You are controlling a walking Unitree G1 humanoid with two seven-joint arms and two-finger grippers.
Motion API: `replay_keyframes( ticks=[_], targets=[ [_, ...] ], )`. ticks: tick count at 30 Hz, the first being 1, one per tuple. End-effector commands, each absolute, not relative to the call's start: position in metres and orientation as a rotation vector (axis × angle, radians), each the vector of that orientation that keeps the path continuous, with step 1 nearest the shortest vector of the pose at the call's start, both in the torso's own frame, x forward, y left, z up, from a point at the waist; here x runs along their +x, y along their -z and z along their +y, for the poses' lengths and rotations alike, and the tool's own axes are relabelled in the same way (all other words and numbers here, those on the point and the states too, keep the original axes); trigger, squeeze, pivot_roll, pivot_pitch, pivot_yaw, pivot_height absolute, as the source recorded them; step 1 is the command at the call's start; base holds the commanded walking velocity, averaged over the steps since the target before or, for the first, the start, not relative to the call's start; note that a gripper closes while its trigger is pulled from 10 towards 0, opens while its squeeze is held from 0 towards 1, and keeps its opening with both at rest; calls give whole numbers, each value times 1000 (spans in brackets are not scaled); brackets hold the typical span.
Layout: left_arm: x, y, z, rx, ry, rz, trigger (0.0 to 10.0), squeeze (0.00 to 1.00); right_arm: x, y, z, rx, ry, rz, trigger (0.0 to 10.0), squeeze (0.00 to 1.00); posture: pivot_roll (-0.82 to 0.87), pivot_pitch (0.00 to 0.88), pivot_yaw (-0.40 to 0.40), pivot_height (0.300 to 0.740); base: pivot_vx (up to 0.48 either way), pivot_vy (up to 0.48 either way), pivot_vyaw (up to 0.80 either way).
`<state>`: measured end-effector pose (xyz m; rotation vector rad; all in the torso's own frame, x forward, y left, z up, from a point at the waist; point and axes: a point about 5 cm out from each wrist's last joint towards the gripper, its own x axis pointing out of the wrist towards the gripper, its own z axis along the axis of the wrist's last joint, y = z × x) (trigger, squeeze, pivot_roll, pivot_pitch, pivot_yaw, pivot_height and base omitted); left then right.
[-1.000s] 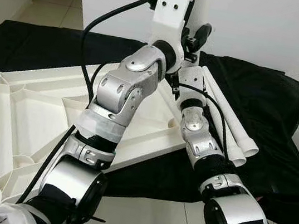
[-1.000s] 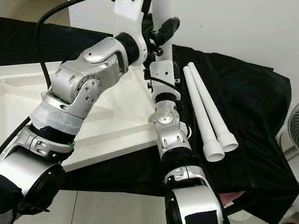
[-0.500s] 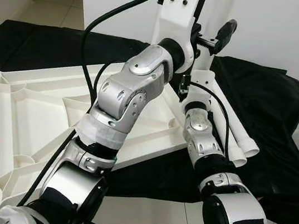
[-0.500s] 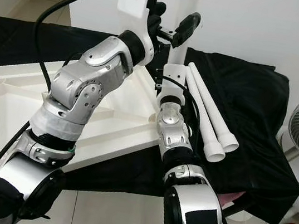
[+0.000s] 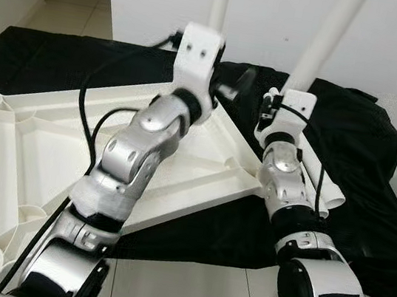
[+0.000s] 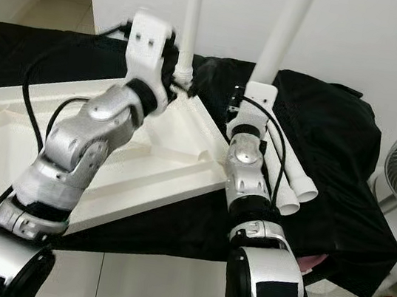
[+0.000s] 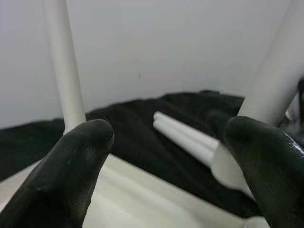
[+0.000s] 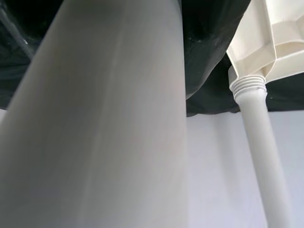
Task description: Building children table
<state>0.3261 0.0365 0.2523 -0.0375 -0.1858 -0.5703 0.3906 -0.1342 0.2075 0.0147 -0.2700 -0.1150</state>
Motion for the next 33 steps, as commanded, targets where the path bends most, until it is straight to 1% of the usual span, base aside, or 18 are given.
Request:
replay_keyframes(
  ticks=[1, 4, 6, 8, 9, 11, 14, 16, 21, 24, 26, 28, 33],
  targets=[
    [320, -245, 26, 13, 750, -179, 10000, 0, 390, -208, -139, 14, 125, -273, 10000, 0, -37, 0, -22, 740, 0, 0, 0],
    [319, -231, 24, 27, 761, -136, 10000, 0, 389, -209, -141, 8, 126, -277, 10000, 0, -39, 0, -24, 740, 0, 0, 0],
    [311, -198, 19, 114, 828, -43, 10000, 0, 388, -210, -142, -3, 121, -284, 10000, 0, -41, 0, -24, 740, 0, 0, 0],
    [298, -172, 13, 209, 945, 32, 10000, 0, 387, -210, -144, -12, 116, -286, 10000, 0, -42, 0, -25, 740, 0, 0, 0],
    [298, -172, 13, 209, 945, 32, 10000, 0, 387, -210, -144, -12, 116, -286, 10000, 0, -42, 0, -25, 740, 0, 0, 0],
    [286, -156, 9, 270, 1057, 67, 10000, 0, 386, -210, -146, -18, 117, -285, 10000, 0, -42, 0, -25, 740, 0, 0, 0],
    [282, -152, 8, 286, 1098, 73, 10000, 0, 386, -210, -147, -21, 118, -284, 10000, 0, -42, 0, -25, 740, 0, 0, 0],
    [273, -139, 3, 323, 1156, 109, 10000, 0, 385, -210, -148, -26, 121, -283, 10000, 0, -50, 0, -21, 740, 0, 0, 0],
    [271, -133, -2, 335, 1176, 141, 10000, 0, 384, -211, -150, -29, 124, -286, 10000, 0, -58, 0, -16, 740, 0, 0, 0],
    [274, -130, -4, 347, 1158, 149, 10000, 0, 383, -211, -150, -31, 126, -287, 10000, 0, -58, 0, -16, 740, 0, 0, 0],
    [277, -128, -5, 347, 1136, 157, 10000, 0, 383, -211, -150, -33, 127, -287, 10000, 0, -58, 0, -16, 740, 0, 0, 0],
    [284, -128, -5, 356, 1080, 157, 10000, 0, 382, -212, -151, -35, 128, -288, 10000, 0, -63, 0, -15, 740, 0, 0, 0],
    [294, -134, -5, 337, 1029, 135, 10000, 0, 382, -212, -150, -36, 127, -287, 10000, 0, -64, 0, -15, 740, 0, 0, 0]
  ],
)
